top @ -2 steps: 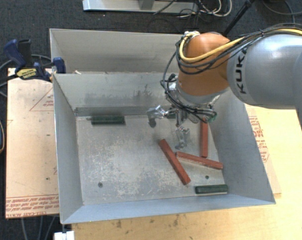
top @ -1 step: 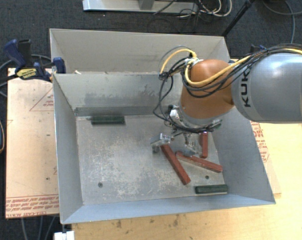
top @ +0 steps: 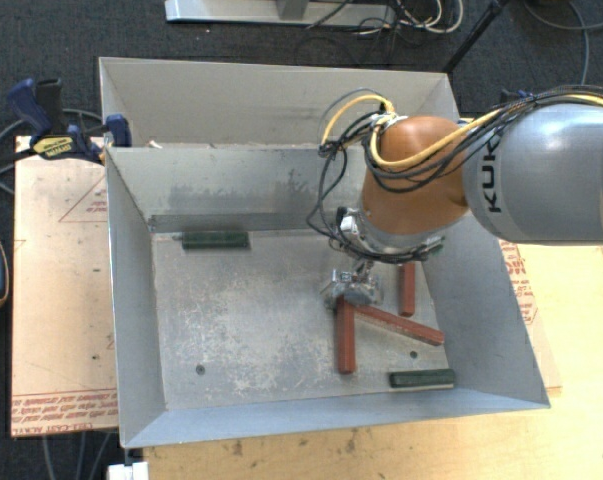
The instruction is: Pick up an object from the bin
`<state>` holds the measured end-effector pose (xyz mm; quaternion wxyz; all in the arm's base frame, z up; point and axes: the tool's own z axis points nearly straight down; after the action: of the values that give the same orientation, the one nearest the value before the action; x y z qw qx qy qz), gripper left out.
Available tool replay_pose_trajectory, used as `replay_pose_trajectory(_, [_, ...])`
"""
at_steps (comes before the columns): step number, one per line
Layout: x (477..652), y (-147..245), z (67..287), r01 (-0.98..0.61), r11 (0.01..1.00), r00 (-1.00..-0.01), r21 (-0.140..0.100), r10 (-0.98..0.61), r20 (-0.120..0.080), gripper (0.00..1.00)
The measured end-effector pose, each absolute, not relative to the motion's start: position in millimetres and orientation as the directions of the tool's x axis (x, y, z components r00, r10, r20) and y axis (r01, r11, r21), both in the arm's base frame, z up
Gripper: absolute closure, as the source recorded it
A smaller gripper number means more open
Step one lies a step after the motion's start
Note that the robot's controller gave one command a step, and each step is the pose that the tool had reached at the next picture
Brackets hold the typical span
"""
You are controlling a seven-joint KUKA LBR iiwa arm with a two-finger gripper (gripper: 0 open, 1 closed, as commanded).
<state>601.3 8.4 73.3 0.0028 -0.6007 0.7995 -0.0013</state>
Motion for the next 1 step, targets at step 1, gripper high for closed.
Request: replay_pose_trajectory(1, [584.0,-59.9,196.3,-0.958,0.288,-0.288,-0.01,-0.958,-0.002,1.0])
